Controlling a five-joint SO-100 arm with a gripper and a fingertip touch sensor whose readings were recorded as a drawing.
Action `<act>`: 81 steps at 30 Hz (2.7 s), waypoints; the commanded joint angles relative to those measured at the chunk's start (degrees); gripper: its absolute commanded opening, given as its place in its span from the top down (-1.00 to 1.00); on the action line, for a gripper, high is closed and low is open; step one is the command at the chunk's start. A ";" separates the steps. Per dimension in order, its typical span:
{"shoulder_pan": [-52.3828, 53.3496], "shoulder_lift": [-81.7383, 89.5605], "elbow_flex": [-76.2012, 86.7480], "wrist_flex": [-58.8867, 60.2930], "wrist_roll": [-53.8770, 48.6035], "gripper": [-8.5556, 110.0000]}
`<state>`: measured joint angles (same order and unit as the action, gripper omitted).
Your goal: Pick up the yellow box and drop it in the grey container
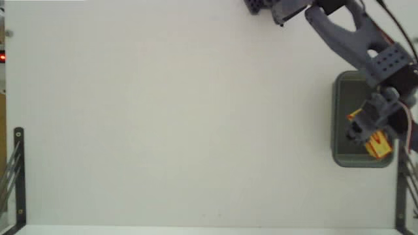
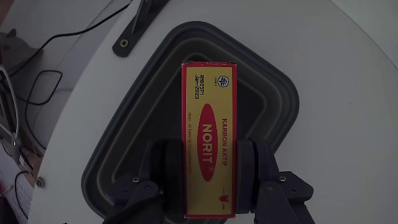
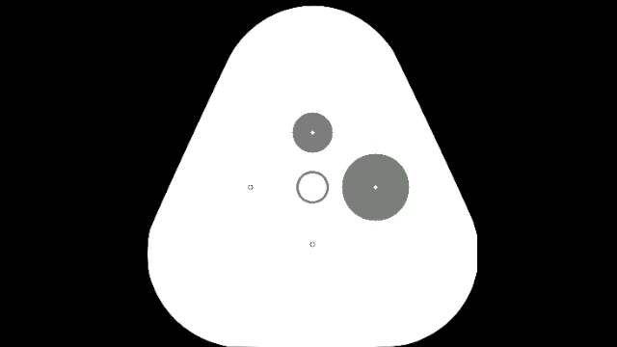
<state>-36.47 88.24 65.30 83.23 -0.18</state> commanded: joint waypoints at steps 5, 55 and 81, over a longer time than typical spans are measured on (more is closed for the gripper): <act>-0.93 4.86 0.60 -1.53 0.18 0.19; -0.93 4.86 0.60 -1.53 0.18 -1.00; -0.93 4.86 0.60 -1.53 0.18 -1.00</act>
<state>-36.47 88.24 65.30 83.23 -0.26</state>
